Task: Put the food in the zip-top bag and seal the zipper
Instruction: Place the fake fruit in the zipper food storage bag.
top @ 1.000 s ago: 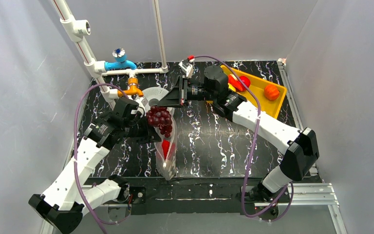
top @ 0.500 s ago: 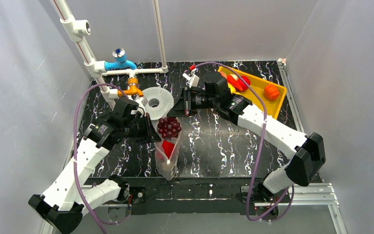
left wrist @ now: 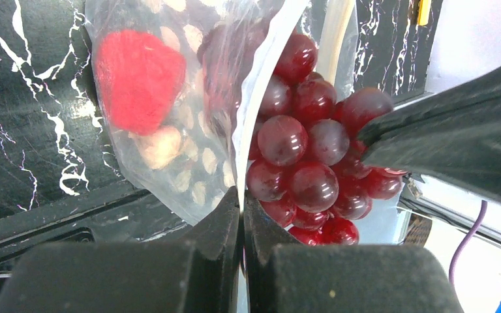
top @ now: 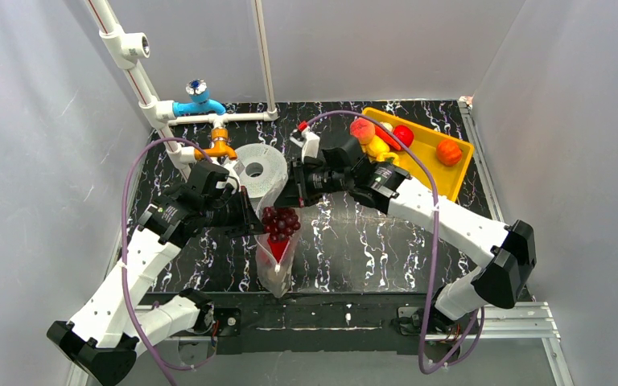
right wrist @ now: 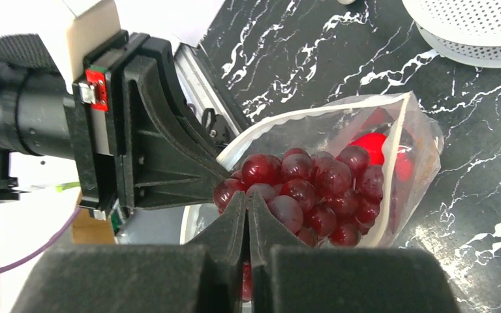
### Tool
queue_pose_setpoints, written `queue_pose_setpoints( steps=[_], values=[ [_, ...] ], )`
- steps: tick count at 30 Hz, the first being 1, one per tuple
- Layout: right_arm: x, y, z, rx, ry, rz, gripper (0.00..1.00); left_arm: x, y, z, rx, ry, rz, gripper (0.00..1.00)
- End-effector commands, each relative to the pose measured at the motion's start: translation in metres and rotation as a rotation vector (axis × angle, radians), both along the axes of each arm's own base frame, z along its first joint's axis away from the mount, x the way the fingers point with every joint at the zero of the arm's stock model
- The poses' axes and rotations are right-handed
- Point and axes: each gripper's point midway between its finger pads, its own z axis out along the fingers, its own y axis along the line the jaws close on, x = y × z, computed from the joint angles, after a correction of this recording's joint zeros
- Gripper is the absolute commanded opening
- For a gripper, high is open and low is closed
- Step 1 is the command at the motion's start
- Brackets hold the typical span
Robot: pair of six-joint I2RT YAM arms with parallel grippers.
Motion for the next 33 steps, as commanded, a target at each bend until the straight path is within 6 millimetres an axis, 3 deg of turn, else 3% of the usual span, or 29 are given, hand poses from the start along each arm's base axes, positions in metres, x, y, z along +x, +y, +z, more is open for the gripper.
queue_pose_setpoints(
  steps=[1,14,23,27,33],
  values=[
    [0.010,-0.003,0.020,-0.021,-0.160,-0.059,0.08,-0.005,0.002,0.002,0.005,-0.005,-0.012,0.00],
    [0.006,0.004,0.016,-0.145,-0.246,-0.122,0.30,-0.004,0.000,0.003,-0.008,-0.003,-0.014,0.00],
    [-0.001,0.002,0.037,-0.106,-0.269,-0.092,0.36,-0.005,0.000,0.002,-0.006,-0.001,-0.013,0.00],
    [0.004,-0.007,0.044,-0.111,-0.302,-0.128,0.39,-0.005,0.000,0.003,-0.007,-0.003,-0.016,0.00],
    [0.034,-0.040,0.047,-0.176,-0.388,-0.299,0.50,-0.007,0.001,0.002,-0.010,-0.006,-0.012,0.00]
  ],
)
